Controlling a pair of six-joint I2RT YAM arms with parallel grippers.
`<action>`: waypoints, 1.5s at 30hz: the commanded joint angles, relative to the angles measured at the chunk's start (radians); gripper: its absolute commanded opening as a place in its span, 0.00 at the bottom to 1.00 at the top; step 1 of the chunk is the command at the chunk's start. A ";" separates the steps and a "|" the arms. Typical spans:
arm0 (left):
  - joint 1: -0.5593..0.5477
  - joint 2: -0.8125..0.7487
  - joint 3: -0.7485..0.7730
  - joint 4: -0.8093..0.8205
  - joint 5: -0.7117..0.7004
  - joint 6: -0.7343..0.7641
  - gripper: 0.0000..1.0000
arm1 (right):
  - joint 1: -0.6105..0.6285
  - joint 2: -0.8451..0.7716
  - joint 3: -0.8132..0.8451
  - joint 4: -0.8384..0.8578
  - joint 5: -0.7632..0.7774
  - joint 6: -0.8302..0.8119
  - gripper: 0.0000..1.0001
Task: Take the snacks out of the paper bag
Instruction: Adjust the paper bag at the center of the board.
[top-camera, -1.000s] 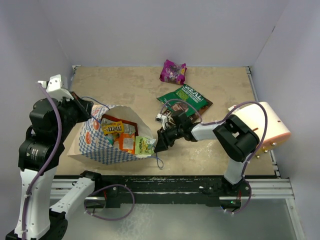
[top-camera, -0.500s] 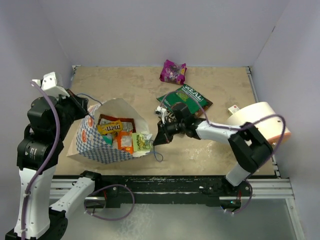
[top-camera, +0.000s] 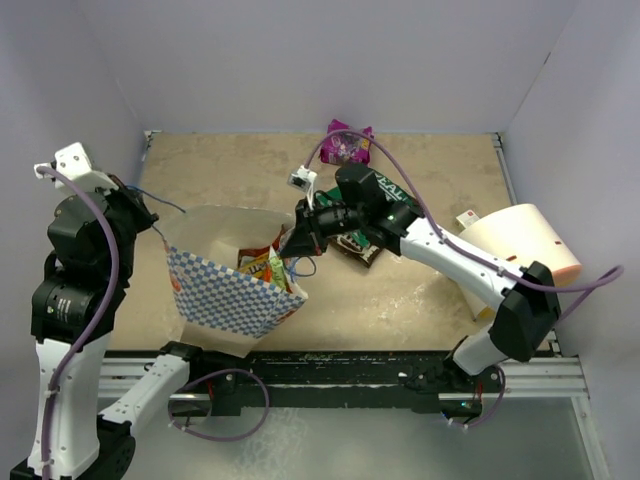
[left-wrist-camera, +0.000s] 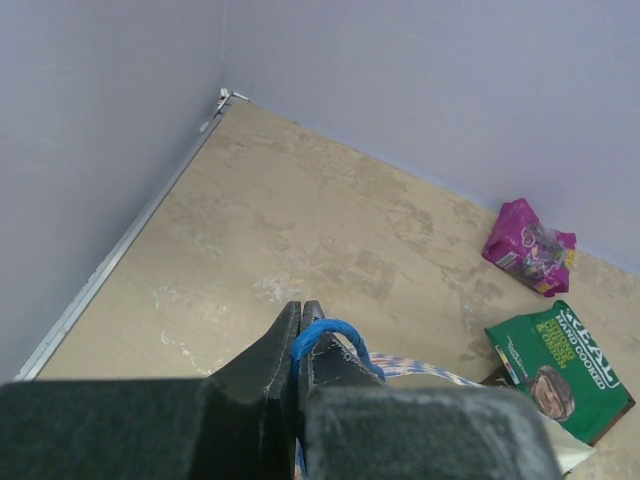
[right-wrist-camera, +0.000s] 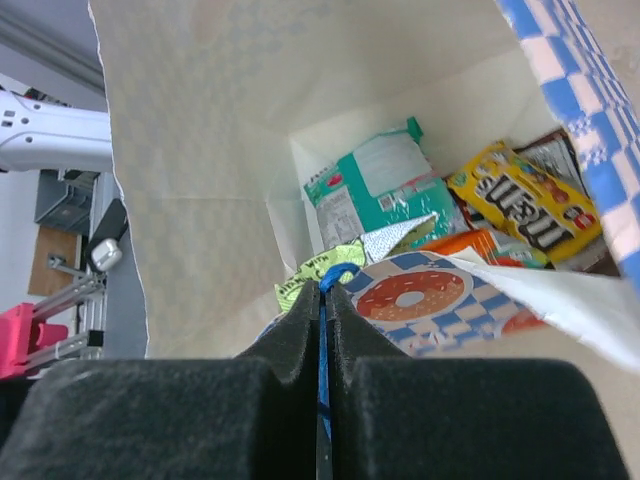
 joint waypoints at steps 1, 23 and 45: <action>0.000 0.018 0.015 0.099 -0.080 0.010 0.00 | 0.023 0.027 0.167 -0.095 0.022 0.003 0.00; 0.000 -0.008 -0.110 0.036 -0.024 -0.169 0.00 | 0.028 0.139 0.453 -0.229 0.073 0.070 0.00; 0.000 0.133 0.147 0.008 0.152 -0.211 0.00 | 0.098 0.261 0.767 -0.397 0.125 0.037 0.00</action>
